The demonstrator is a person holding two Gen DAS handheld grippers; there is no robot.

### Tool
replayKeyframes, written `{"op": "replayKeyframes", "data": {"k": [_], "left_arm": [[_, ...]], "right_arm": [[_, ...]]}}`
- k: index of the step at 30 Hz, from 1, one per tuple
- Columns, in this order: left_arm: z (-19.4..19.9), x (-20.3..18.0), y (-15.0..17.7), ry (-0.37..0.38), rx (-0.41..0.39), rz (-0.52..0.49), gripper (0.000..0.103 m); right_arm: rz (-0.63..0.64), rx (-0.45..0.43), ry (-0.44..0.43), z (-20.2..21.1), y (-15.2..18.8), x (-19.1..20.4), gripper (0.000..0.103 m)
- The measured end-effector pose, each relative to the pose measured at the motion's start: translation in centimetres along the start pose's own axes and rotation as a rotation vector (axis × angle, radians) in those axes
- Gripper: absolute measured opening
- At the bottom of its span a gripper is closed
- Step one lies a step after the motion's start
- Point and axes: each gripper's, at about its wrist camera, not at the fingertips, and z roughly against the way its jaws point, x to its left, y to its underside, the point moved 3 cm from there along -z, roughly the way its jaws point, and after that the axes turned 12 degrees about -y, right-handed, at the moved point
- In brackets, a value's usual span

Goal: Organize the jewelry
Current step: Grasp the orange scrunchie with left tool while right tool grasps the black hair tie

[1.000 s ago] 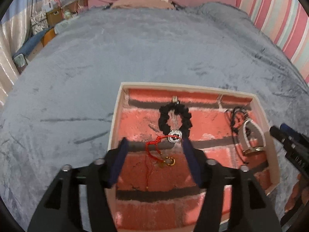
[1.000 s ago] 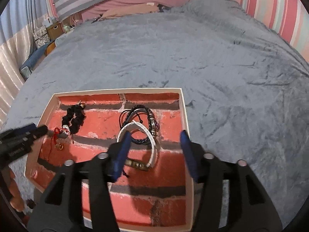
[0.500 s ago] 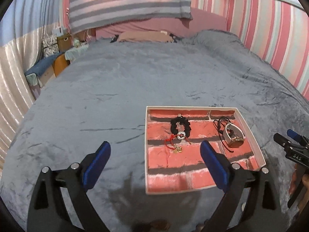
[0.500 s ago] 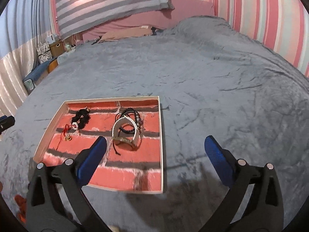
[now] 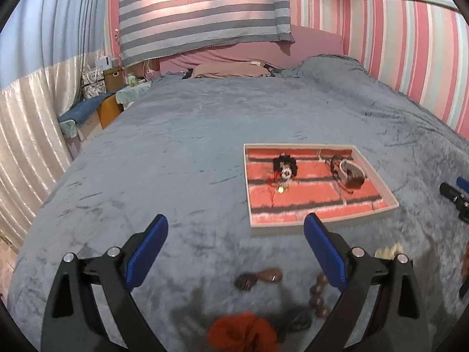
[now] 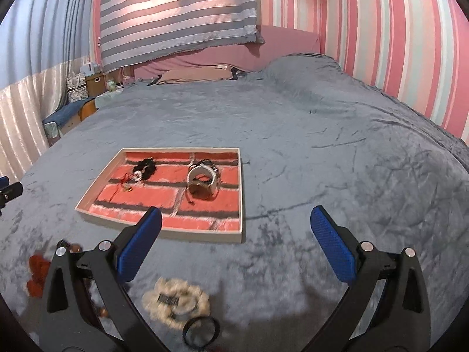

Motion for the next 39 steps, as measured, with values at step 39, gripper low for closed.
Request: {"op": "replayKeyframes", "data": {"k": [39], "left_arm": [[-1.2,3.7,12.3,0.058,0.157,0.055,0.092]], "right_arm": [[0.015,0.154,0.027,0.8,13.1,2.6,0.088]]}}
